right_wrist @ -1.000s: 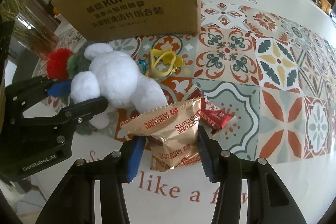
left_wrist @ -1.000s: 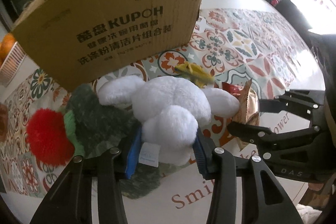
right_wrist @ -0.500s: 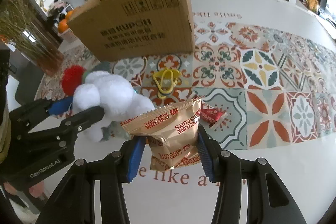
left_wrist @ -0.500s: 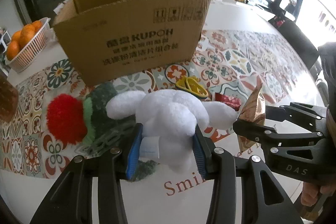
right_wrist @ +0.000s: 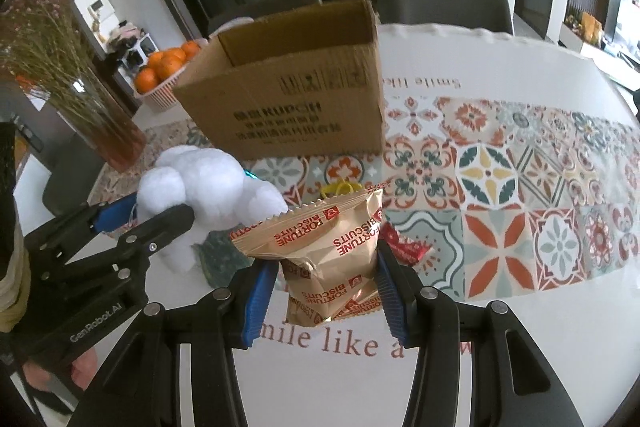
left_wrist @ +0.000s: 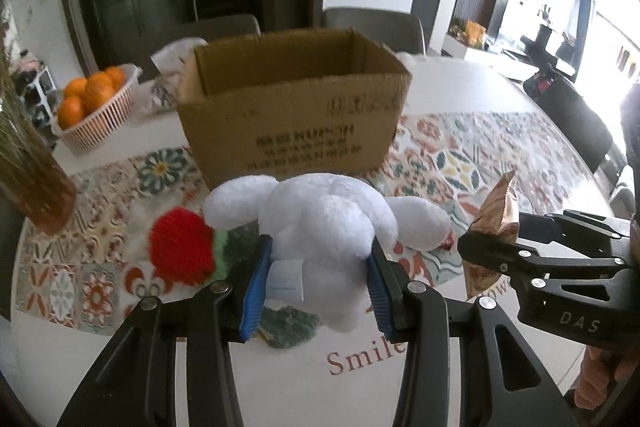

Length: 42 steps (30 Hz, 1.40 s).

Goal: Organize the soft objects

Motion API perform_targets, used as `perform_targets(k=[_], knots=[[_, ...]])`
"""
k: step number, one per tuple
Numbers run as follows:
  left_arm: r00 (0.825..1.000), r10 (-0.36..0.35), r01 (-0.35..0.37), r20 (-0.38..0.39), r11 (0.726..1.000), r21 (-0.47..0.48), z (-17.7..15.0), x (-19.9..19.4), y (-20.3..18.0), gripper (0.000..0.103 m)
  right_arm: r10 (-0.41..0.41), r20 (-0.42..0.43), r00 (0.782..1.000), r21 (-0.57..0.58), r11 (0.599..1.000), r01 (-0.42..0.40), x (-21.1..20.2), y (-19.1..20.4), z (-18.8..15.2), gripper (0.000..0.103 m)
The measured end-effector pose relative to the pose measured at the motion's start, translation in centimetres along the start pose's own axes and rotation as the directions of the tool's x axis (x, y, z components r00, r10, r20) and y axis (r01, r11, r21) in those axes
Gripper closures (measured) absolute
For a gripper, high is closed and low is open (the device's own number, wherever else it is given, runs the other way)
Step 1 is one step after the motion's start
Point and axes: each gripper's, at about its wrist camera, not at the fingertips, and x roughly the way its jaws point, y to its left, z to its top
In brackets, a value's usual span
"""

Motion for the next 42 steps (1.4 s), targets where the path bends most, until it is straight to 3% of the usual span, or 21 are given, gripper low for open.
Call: perform_targets(k=[9, 17, 42], knots=[[0.996, 0.019, -0.016, 0.083, 0.999, -0.039, 1.2, -2.8, 0.9, 0.059, 0.013, 0.096, 0.995, -0.032, 0.999, -0.010, -2.5, 1.4, 1.8, 0.053], [0.982, 0.069, -0.060, 0.177, 0.997, -0.054, 2.6, -5.5, 1.6, 0.059, 0.027, 0.169, 0.985, -0.051, 0.999, -0.018, -4.3, 2.4, 3.3, 0.053], [0.952, 0.090, -0.074, 0.292, 0.995, -0.067, 7.3, -6.8, 3.5, 0.059, 0.076, 0.307, 0.949, -0.070, 0.996, -0.058, -6.1, 3.7, 9.2, 0.053]])
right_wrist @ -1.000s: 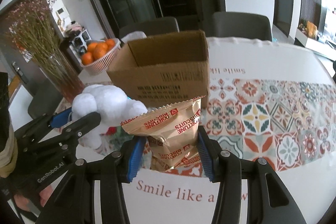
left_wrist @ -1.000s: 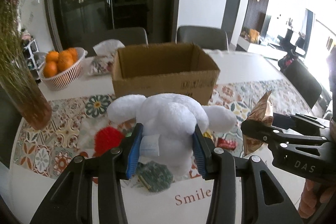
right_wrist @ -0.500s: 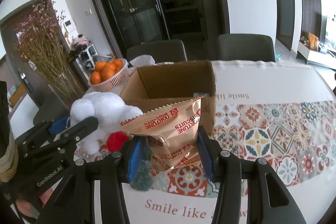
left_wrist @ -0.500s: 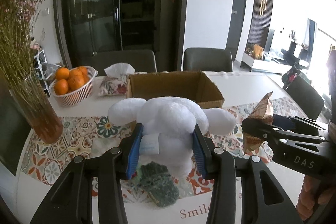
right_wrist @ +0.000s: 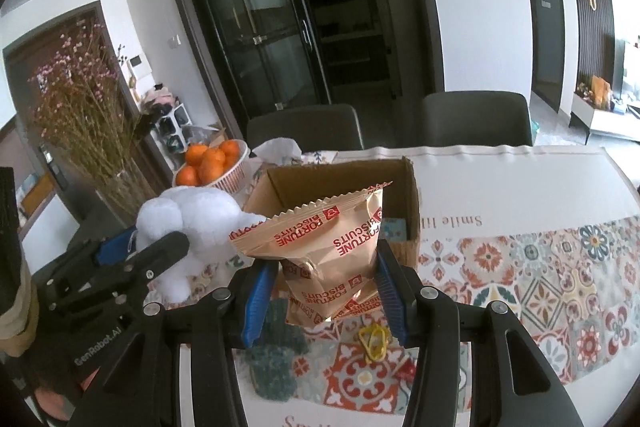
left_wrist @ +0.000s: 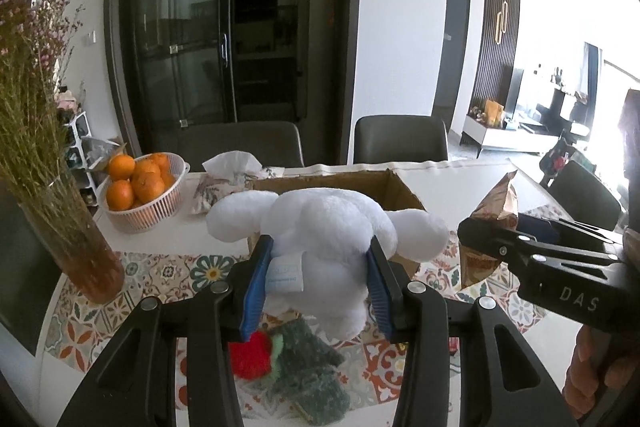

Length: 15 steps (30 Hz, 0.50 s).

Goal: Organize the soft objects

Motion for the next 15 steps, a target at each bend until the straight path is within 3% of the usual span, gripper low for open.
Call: perform_targets(k=[15], knots=[[1.000, -0.001, 0.002, -0.003, 1.000, 0.026, 2.4, 4.5, 1.2, 0.059, -0.037, 0.019, 0.999, -0.029, 0.999, 0.037, 3.6, -0.7, 4.1, 0.053]])
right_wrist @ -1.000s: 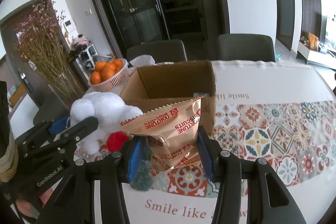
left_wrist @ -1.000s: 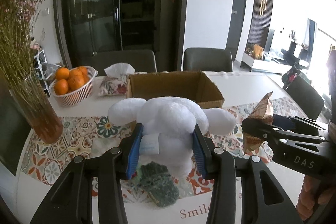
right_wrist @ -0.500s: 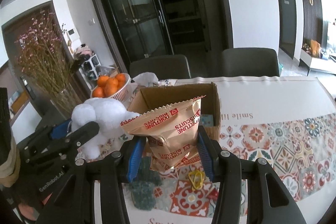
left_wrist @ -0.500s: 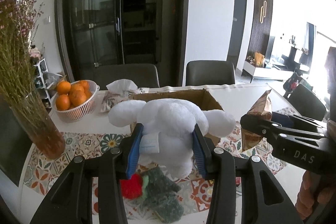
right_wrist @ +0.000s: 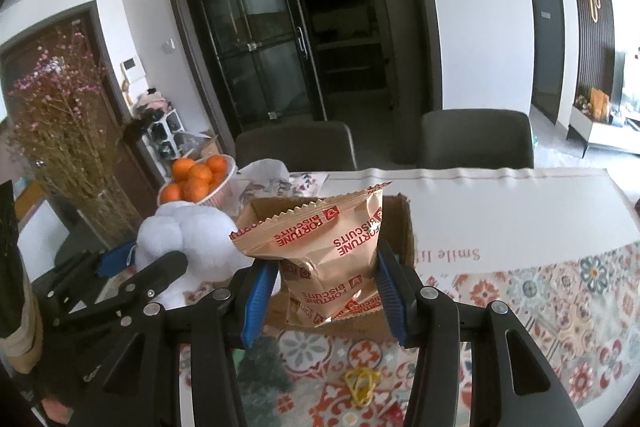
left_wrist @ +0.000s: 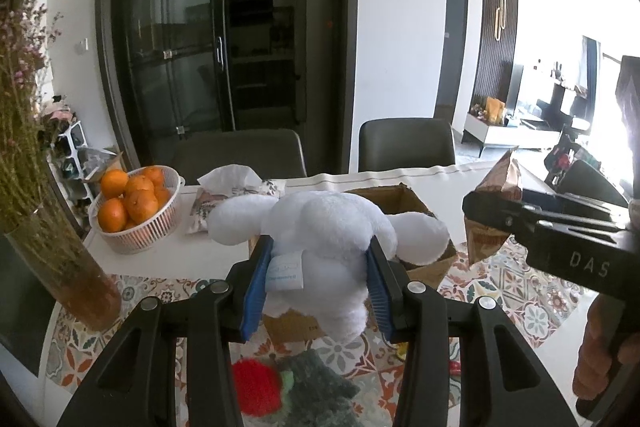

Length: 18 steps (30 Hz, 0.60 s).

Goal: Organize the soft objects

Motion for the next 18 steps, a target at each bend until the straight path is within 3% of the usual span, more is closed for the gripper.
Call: perform_targets(k=[9, 18], knots=[[0.997, -0.030, 0.031, -0.075, 1.000, 0.001, 1.4, 4.1, 0.8, 0.059, -0.007, -0.055, 0.998, -0.011, 1.000, 0.006, 4.2, -0.8, 1.7, 0.053], [0.979, -0.069, 0.069, -0.193, 0.998, -0.004, 1.9, 8.7, 1.4, 0.059, 0.006, -0.166, 0.986, 0.003, 1.000, -0.006, 8.9, -1.9, 2.3, 0.053]])
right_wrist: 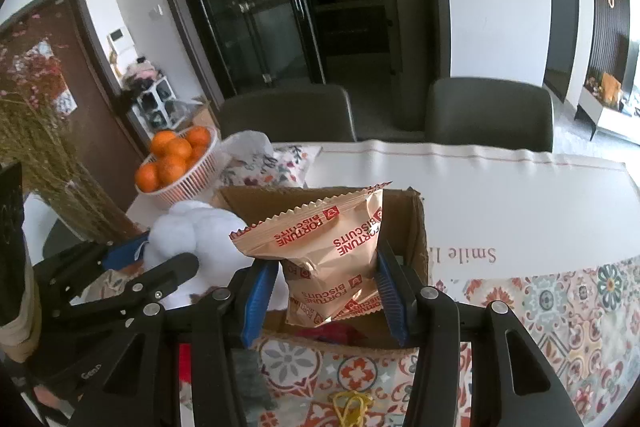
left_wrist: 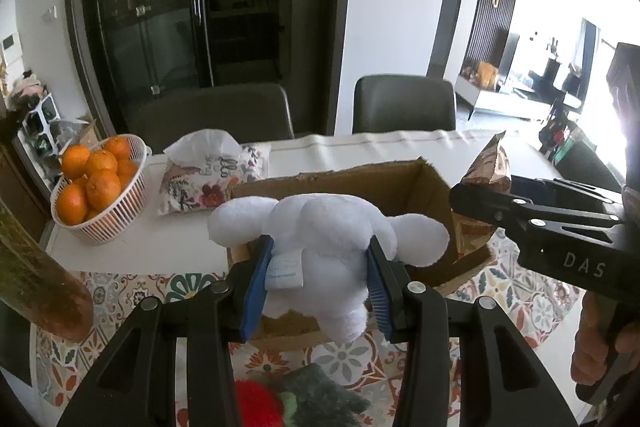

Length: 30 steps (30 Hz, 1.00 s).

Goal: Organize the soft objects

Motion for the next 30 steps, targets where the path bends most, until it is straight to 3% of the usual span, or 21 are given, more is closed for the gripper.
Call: perform_targets(k=[11, 21, 25, 28, 30], knots=[[0.994, -0.023, 0.026, -0.108, 0.999, 0.032, 0.8, 3.6, 0.0, 0.059, 0.024, -0.166, 0.986, 0.010, 1.000, -0.023, 5.0, -1.3, 0.4, 0.053], [0.977, -0.027, 0.040, -0.212, 0.998, 0.057, 0.4, 6.1, 0.0, 0.058, 0.021, -0.273, 0.962, -0.025, 0.999, -0.029, 8.0, -1.2, 0.4, 0.053], [0.972, -0.035, 0.048, -0.232, 0.998, 0.049, 0.2, 6.4, 0.1, 0.054, 0.034, -0.297, 0.954, -0.008, 0.999, -0.038, 8.9, -1.3, 0.4, 0.045], [0.976, -0.021, 0.033, -0.218, 0.998, 0.051, 0.4, 5.9, 0.2, 0.043, 0.047, -0.303, 0.952, 0.010, 0.999, -0.046, 9.2, -1.4, 0.5, 0.036], [0.978, -0.013, 0.025, -0.207, 0.998, 0.053, 0.5, 5.5, 0.2, 0.043, 0.040, -0.299, 0.954, 0.016, 0.999, -0.037, 9.3, -1.5, 0.5, 0.035]])
